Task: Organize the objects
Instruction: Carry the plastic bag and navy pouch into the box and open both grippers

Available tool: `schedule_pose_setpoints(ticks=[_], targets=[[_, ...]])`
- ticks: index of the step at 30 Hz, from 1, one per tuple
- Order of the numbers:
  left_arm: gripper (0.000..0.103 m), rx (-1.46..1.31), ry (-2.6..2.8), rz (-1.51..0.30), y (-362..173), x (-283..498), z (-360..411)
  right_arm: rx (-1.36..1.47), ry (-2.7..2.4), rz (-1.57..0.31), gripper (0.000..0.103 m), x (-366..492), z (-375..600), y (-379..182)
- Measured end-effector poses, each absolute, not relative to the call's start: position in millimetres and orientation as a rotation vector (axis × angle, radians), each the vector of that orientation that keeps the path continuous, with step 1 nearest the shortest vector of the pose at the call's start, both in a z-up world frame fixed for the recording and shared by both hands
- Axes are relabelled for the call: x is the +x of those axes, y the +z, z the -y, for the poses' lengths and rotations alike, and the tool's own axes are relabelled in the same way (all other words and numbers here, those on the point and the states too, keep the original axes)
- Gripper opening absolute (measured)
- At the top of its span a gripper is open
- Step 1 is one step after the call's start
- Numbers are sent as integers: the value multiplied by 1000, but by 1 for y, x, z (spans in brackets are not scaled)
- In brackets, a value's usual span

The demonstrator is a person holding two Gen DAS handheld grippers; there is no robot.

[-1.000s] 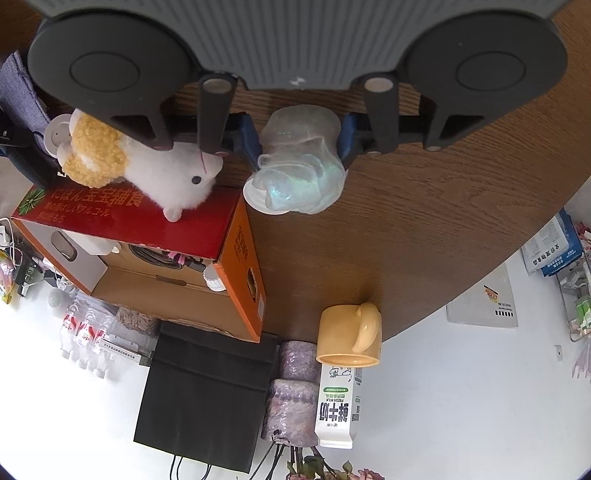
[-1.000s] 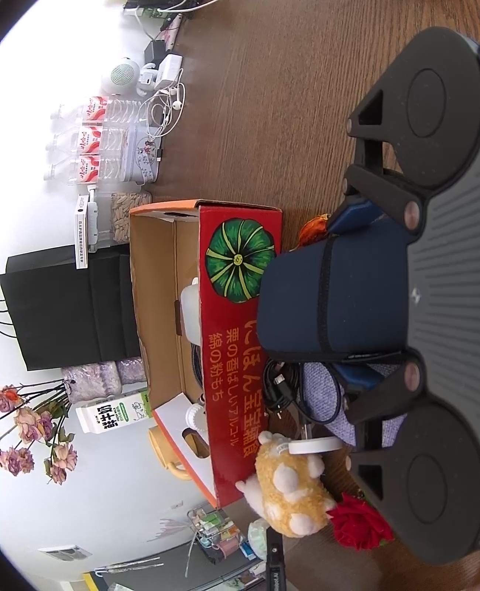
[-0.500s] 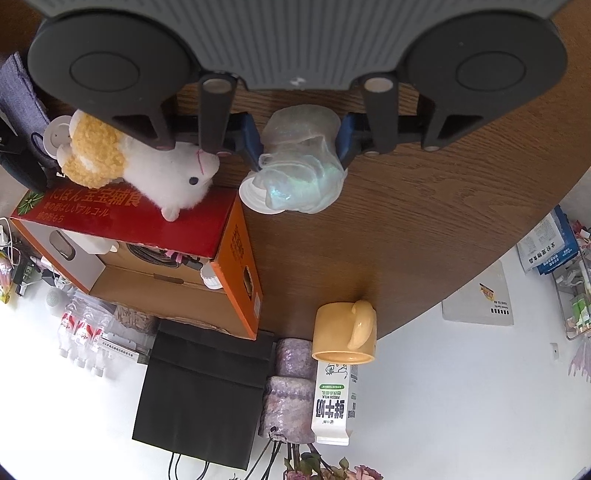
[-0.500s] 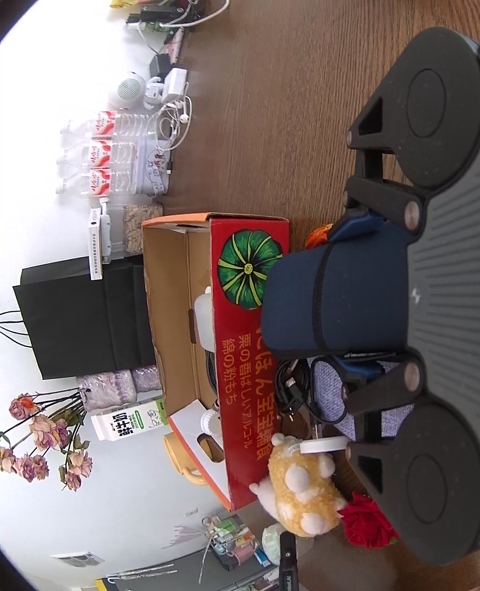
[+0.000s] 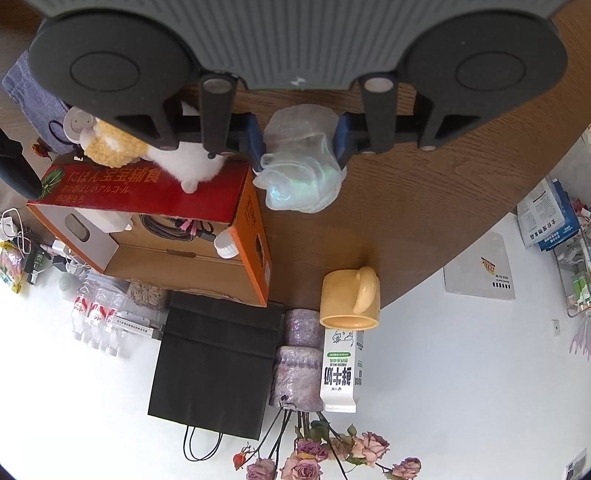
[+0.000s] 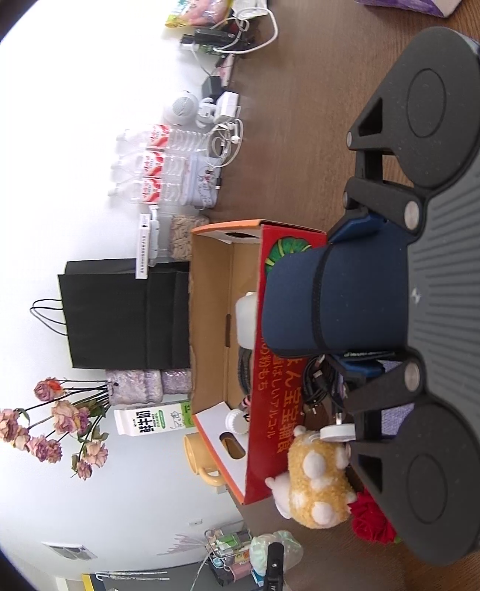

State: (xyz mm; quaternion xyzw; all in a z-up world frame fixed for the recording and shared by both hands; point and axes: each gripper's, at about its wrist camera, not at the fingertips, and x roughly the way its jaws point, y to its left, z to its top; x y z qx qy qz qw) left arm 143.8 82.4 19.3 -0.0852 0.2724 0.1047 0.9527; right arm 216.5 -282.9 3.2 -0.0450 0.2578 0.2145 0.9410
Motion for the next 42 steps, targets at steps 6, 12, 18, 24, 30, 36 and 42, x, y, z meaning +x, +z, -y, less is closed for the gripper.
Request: schedule_pose_setpoints(ticks=[6, 12, 18, 24, 30, 36, 42], targets=[[38, -158, 203, -500, 36, 146, -79, -94, 434, -464, 61, 214, 278, 19], [39, -140, 169, -454, 52, 157, -68, -90, 433, -417, 61, 220, 266, 31], [39, -127, 112, -425, 59, 177, -50, -79, 430, -379, 60, 233, 251, 41], [39, -107, 67, -403, 65, 202, -27, -77, 445, -352, 61, 251, 232, 48], [39, -92, 31, -391, 69, 228, -8, -83, 449, -339, 60, 272, 214, 51], [39, -101, 19, -402, 65, 254, 5, -85, 429, -338, 61, 301, 204, 52], [39, -99, 18, -415, 58, 284, 13, -84, 398, -374, 60, 335, 199, 46]])
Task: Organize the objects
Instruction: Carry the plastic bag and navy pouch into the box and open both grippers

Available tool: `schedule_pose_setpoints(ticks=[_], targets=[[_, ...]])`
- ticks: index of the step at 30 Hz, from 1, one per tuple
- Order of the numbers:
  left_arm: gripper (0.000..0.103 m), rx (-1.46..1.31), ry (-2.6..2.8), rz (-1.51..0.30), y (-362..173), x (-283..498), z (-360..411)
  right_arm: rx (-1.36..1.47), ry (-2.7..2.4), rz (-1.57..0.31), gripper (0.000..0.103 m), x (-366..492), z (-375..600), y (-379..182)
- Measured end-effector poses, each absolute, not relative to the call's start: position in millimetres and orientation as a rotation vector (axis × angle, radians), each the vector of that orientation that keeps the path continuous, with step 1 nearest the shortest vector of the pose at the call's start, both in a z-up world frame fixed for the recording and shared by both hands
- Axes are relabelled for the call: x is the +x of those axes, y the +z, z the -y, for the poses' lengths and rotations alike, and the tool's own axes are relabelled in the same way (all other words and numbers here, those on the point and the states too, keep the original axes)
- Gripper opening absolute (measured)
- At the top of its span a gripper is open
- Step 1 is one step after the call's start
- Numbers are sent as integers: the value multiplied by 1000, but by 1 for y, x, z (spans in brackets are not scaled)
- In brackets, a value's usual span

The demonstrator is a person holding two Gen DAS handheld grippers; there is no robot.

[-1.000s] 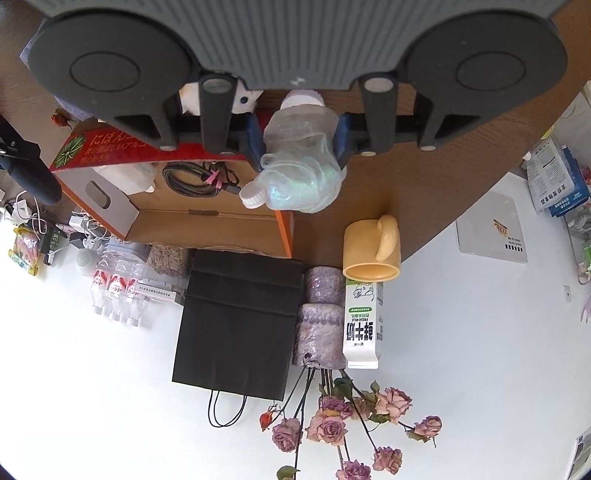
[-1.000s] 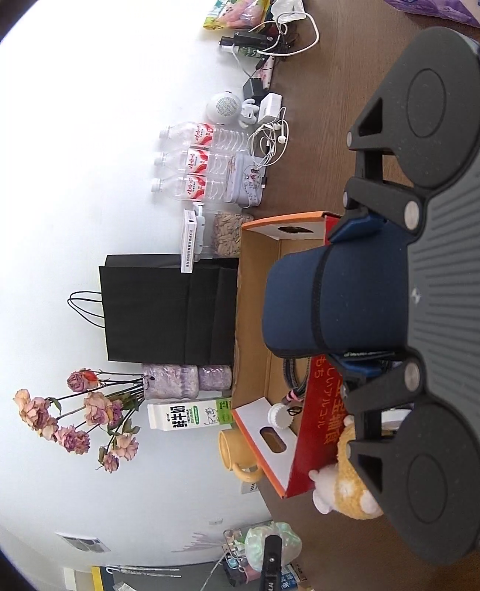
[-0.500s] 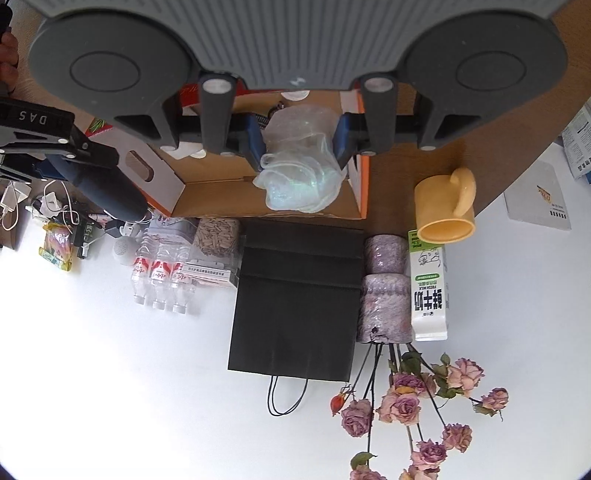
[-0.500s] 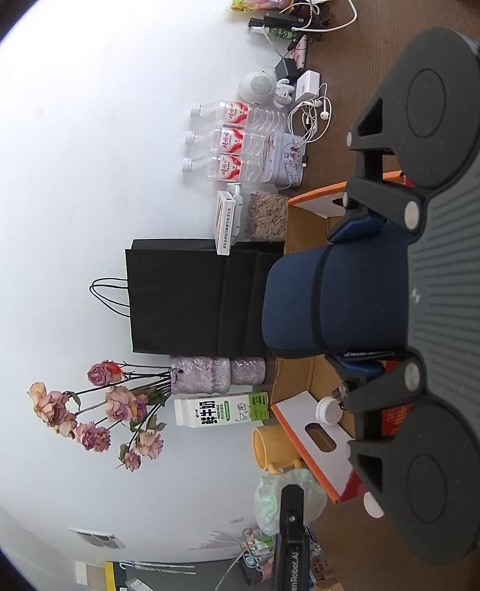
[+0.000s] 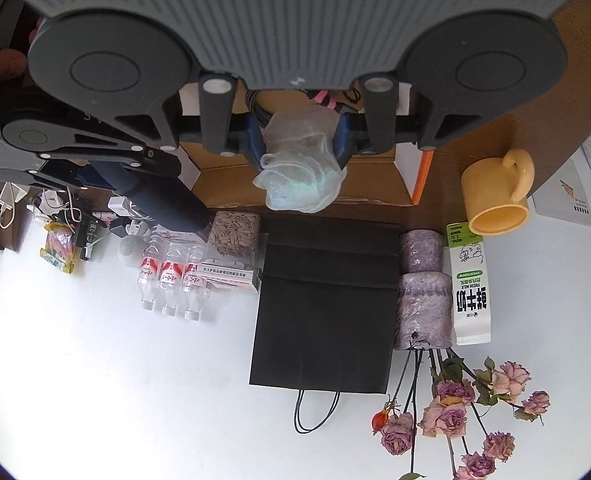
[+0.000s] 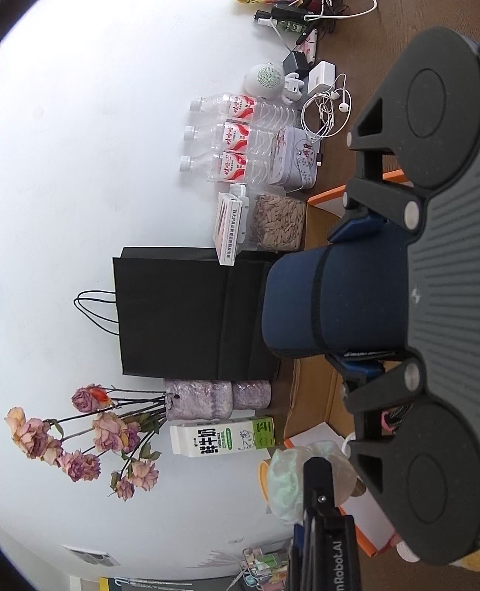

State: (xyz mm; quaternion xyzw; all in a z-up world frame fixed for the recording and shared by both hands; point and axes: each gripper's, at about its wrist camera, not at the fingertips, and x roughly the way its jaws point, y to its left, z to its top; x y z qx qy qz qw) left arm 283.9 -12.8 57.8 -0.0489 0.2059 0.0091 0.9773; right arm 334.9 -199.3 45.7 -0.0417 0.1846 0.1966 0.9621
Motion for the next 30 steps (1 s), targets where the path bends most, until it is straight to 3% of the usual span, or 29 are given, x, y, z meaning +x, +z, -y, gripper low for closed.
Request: schedule_pose_setpoints(ticks=[16, 18, 20, 21, 22, 30], targets=[[41, -108, 45, -476, 42, 332, 9, -94, 347, -485, 62, 386, 197, 19], [58, -101, 44, -492, 40, 333, 9, -100, 341, -504, 63, 387, 197, 16], [103, -98, 58, -485, 39, 332, 9, -106, 337, -504, 82, 386, 196, 15], [103, -89, 76, -472, 40, 330, 10, -108, 336, -498, 99, 385, 196, 16], [103, -81, 94, -467, 41, 329, 10, -109, 338, -493, 103, 384, 196, 16], [103, -103, 116, -484, 42, 330, 2, -105, 346, -494, 103, 381, 195, 18]])
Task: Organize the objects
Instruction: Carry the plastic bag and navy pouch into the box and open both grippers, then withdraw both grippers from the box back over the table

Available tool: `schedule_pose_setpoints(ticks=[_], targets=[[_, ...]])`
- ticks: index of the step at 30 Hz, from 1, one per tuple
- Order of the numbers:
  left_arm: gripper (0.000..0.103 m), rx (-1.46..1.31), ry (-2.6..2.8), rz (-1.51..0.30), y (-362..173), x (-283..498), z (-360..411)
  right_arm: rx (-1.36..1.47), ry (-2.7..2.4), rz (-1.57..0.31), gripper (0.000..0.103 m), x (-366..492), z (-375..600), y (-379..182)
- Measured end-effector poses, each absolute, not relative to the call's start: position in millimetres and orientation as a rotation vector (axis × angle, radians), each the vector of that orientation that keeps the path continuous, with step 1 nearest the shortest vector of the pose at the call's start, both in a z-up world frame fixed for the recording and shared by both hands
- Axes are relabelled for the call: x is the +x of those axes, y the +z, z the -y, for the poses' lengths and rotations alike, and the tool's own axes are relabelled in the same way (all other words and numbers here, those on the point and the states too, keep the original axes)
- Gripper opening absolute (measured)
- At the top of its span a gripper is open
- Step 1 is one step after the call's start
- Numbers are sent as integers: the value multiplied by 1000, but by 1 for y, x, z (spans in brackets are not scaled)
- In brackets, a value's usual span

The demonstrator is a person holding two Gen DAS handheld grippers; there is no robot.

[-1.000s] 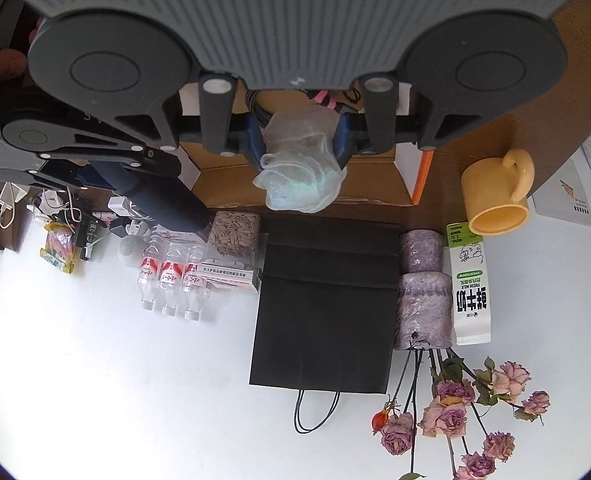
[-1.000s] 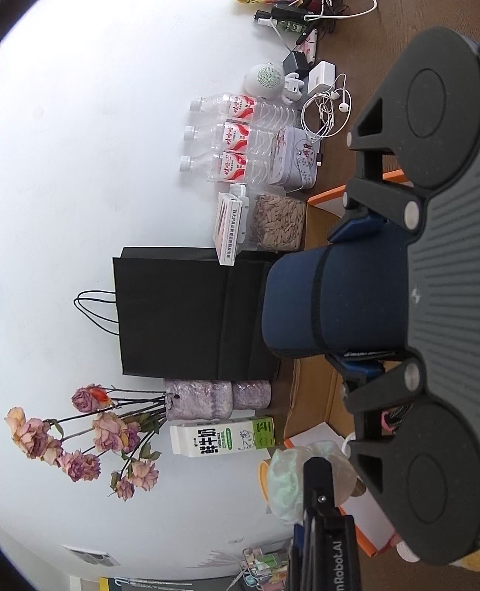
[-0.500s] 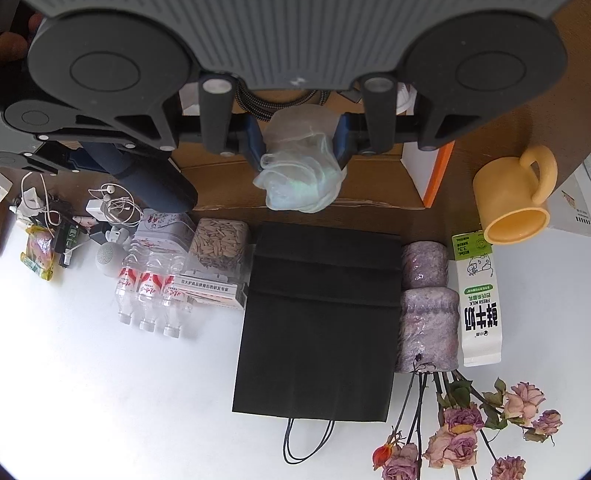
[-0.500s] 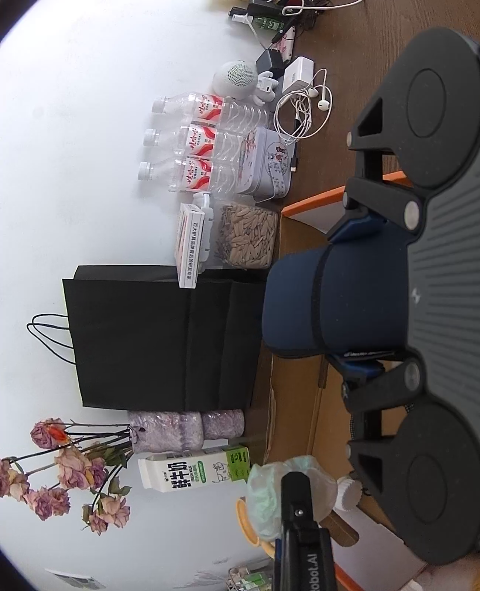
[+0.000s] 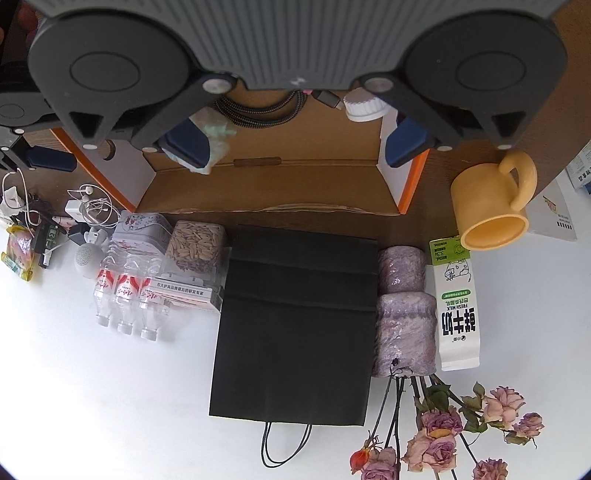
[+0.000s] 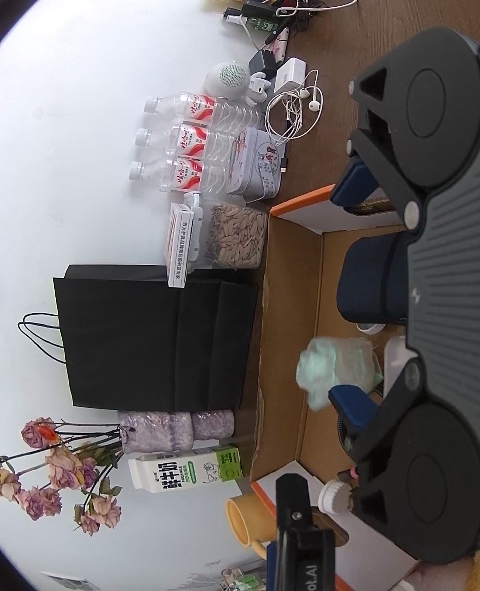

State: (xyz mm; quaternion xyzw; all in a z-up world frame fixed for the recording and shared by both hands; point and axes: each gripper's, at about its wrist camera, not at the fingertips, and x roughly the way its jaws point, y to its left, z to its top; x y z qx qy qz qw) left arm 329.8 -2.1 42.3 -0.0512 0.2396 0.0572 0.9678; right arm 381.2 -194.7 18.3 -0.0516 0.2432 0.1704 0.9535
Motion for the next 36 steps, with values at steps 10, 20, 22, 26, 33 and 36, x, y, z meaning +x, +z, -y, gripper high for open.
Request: schedule_pose_setpoints(ticks=[10, 20, 22, 26, 33, 36], targets=[[103, -96, 98, -472, 46, 324, 7, -100, 365, -483, 103, 374, 194, 23], [103, -114, 80, -453, 53, 301, 8, -101, 381, -453, 103, 351, 197, 33], [103, -116, 73, -455, 54, 294, 7, -97, 386, -445, 103, 343, 198, 36], [103, -114, 58, -456, 56, 280, 8, -102, 395, -431, 103, 326, 201, 40], [103, -111, 47, -456, 57, 258, 8, -110, 397, -425, 103, 297, 209, 43], [103, -109, 44, -457, 58, 248, 8, -117, 398, -429, 103, 285, 211, 42]])
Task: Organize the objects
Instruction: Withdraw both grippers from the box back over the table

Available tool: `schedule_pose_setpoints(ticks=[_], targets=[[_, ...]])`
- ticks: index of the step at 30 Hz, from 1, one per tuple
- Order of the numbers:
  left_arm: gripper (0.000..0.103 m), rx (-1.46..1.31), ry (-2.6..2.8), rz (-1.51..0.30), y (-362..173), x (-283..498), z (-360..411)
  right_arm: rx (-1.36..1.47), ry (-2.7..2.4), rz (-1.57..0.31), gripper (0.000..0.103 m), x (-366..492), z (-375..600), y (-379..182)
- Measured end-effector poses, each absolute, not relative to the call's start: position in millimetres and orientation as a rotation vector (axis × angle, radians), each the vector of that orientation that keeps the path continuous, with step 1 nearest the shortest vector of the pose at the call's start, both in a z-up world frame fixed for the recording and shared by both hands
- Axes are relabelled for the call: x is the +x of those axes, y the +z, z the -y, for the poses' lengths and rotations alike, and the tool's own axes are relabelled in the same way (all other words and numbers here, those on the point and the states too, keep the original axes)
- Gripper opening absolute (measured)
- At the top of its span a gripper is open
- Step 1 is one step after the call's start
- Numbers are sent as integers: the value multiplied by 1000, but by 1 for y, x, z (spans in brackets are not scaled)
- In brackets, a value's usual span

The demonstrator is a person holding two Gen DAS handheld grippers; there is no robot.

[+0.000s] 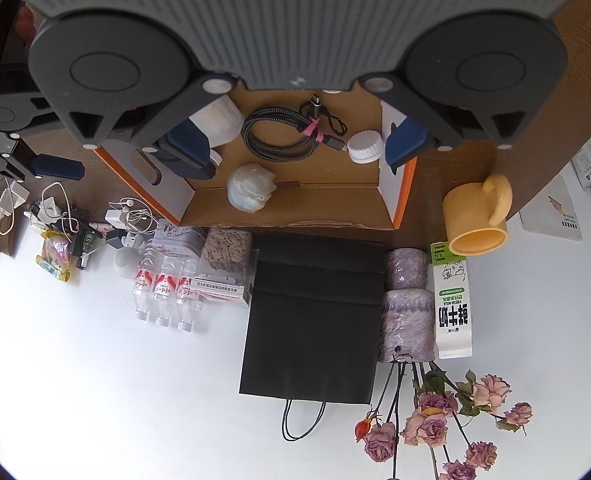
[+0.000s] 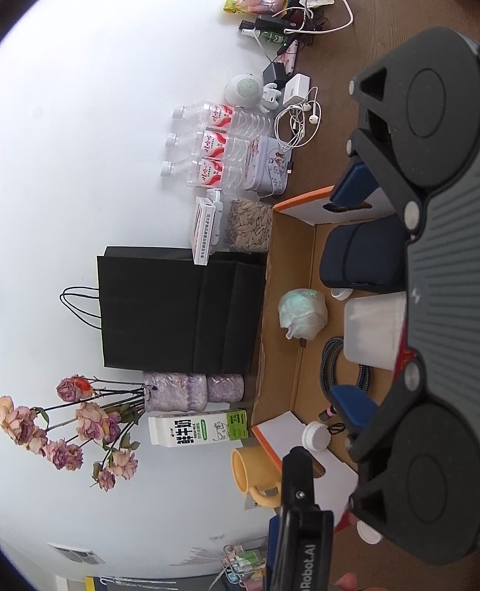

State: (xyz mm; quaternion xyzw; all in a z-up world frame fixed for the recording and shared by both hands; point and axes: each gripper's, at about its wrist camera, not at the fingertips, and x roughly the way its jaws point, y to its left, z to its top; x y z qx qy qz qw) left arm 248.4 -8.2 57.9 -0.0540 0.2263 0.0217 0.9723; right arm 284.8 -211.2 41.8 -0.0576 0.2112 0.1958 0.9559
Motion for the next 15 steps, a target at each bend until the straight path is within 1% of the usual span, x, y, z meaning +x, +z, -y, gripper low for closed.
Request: schedule_pose_setpoints(ticks=[15], targets=[[103, -89, 43, -493, 53, 206, 5, -135, 403, -485, 103, 233, 224, 27]])
